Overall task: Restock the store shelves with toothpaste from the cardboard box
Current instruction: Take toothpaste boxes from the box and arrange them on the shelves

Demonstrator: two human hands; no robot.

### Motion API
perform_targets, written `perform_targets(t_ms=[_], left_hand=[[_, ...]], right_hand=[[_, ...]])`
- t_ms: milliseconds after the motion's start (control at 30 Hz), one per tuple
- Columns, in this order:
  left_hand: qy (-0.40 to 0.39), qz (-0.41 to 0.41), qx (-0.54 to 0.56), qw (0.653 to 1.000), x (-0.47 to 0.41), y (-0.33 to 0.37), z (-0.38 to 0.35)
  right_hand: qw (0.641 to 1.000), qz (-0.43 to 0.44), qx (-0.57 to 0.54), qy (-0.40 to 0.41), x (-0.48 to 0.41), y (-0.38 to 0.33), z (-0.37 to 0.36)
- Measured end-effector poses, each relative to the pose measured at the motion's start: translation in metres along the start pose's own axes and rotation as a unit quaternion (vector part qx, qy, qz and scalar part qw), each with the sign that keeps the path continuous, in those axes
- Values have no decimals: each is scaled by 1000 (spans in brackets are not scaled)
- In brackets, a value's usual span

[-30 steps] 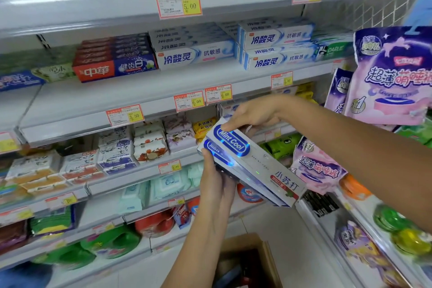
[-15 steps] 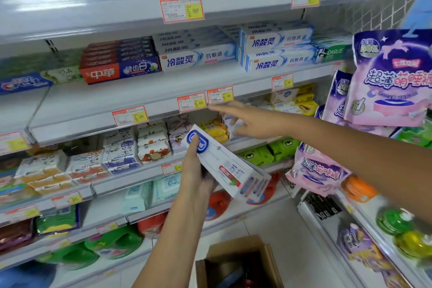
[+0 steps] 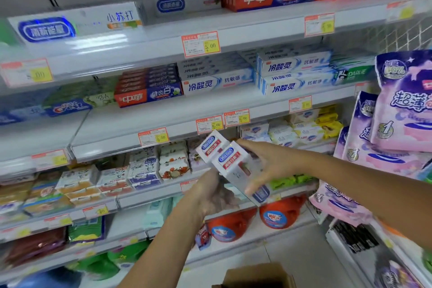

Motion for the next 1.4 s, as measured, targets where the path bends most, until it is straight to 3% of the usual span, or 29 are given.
perform_targets(t_ms=[167, 333, 567, 800, 1033, 1400], left_hand=[[-68, -152, 111, 980, -4, -23, -12], [-77, -194, 185, 960, -11, -37, -17], [-59, -217, 194, 955, -12, -39, -22], [-55, -150, 108, 981, 2, -22, -16], [6, -148, -5, 989, 4, -13, -9], [86, -149, -129, 977, 17, -12, -16]], right_hand=[[985, -95, -145, 18, -21, 11, -3], [979, -143, -138, 40, -33, 6, -2], [962, -171, -204, 60, -30, 13, 13], [949, -163, -263, 53, -6, 21, 53], [898, -141, -412, 64, 8, 23, 49], [825, -146, -538, 94, 25, 40, 17]])
Point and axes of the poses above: each hand's wrist, its own x-axis away from the middle knuckle, its own z-axis out of the back of the hand, y = z × x, the point moved 3 cm from there along -x, towards the middle knuckle, and after that the axes turned 11 degrees about z, right-handed, at the moved point
